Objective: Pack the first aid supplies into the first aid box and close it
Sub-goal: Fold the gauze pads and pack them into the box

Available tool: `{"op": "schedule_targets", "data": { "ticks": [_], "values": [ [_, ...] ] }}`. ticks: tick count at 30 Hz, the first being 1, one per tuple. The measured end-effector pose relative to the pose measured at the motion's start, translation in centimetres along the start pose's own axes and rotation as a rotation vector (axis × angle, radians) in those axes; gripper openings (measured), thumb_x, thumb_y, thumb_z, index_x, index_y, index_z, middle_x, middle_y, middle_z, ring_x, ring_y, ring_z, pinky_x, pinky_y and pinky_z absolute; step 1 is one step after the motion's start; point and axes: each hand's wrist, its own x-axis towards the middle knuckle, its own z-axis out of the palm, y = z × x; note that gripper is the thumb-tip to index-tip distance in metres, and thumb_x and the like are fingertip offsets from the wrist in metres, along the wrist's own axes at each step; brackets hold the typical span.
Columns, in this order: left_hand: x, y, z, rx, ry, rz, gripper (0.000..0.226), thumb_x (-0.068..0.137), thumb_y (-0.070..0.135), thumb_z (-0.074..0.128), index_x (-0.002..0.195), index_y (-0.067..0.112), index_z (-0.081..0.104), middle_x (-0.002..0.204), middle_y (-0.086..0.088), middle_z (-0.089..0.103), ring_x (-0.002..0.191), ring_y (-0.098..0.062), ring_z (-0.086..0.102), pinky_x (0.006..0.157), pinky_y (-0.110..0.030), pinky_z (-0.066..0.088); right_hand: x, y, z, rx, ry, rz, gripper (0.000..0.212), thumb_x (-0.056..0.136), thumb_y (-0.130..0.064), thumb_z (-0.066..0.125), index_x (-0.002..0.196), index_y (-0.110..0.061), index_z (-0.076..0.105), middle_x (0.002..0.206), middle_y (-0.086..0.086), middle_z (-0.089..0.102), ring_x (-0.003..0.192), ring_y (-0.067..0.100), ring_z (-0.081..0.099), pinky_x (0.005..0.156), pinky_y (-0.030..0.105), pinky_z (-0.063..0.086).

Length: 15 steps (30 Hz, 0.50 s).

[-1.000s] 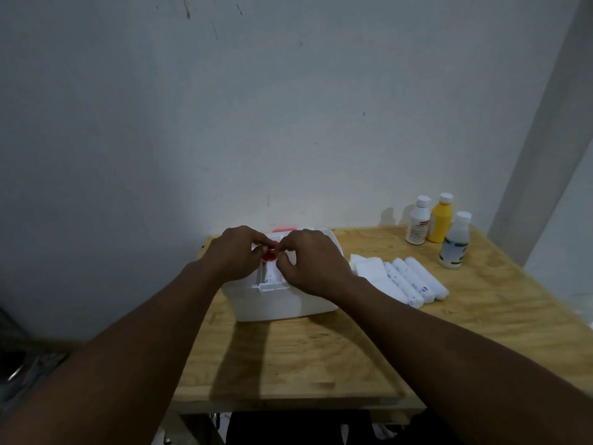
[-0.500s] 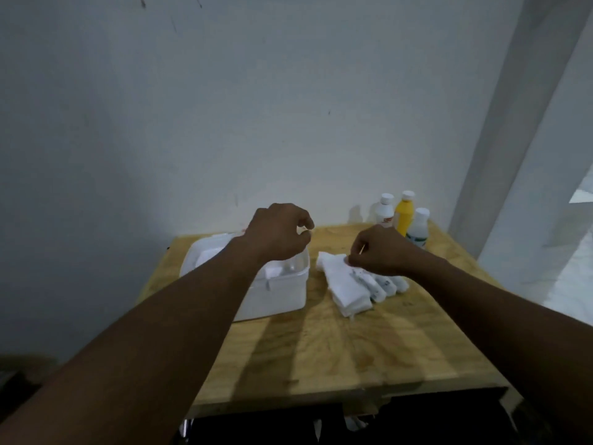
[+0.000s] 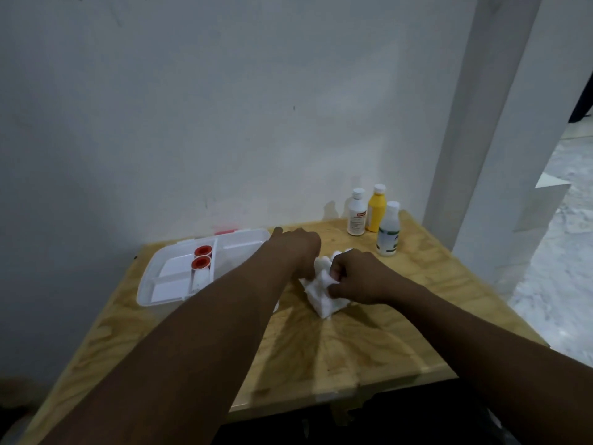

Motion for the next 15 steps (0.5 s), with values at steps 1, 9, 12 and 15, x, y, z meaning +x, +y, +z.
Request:
{"op": "schedule_targets", "data": {
  "ticks": [1, 9, 12, 15],
  "values": [
    [0.0, -0.1, 0.1, -0.002, 0.006, -0.002, 0.040, 0.086, 0.034, 0.070, 0.123, 0.023, 0.061, 0.123, -0.002, 0.062, 0.117, -0.023, 0.055, 0.102, -0.044, 0.033, 0.0, 0.0, -0.2, 0.062, 0.004, 0.020, 0.019, 0.074, -0.019, 0.071, 0.064, -0.016, 0.055, 0.064, -0.003, 0.054, 0.057, 0.007, 0.046, 0.053, 0.022, 0.035],
    [-0.2, -1.4, 0.0, -0.091, 0.056, -0.010, 0.039, 0.080, 0.041, 0.075, 0.112, 0.026, 0.060, 0.119, 0.000, 0.063, 0.114, -0.023, 0.056, 0.096, -0.042, 0.036, -0.1, 0.7, -1.9, 0.511, 0.024, 0.228, 0.026, 0.077, -0.017, 0.067, 0.101, -0.012, 0.058, 0.083, 0.010, 0.065, 0.061, 0.020, 0.056, 0.053, 0.030, 0.046],
    [-0.2, -1.8, -0.2, -0.167, 0.083, -0.016, 0.032, 0.081, 0.034, 0.073, 0.108, 0.028, 0.058, 0.121, 0.000, 0.062, 0.112, -0.022, 0.056, 0.087, -0.036, 0.038, -0.1, 0.8, -2.4, 0.613, -0.008, 0.276, 0.027, 0.081, -0.015, 0.064, 0.108, -0.008, 0.060, 0.092, 0.020, 0.065, 0.066, 0.027, 0.060, 0.056, 0.038, 0.054],
    [-0.3, -2.0, -0.6, -0.234, 0.114, -0.026, 0.035, 0.084, 0.029, 0.069, 0.117, 0.027, 0.059, 0.124, 0.001, 0.060, 0.110, -0.021, 0.056, 0.083, -0.034, 0.037, -0.2, 0.5, -2.7, 0.733, -0.019, 0.311, 0.024, 0.086, -0.006, 0.060, 0.106, 0.006, 0.062, 0.096, 0.023, 0.062, 0.074, 0.029, 0.064, 0.068, 0.043, 0.063]
  ]
}}
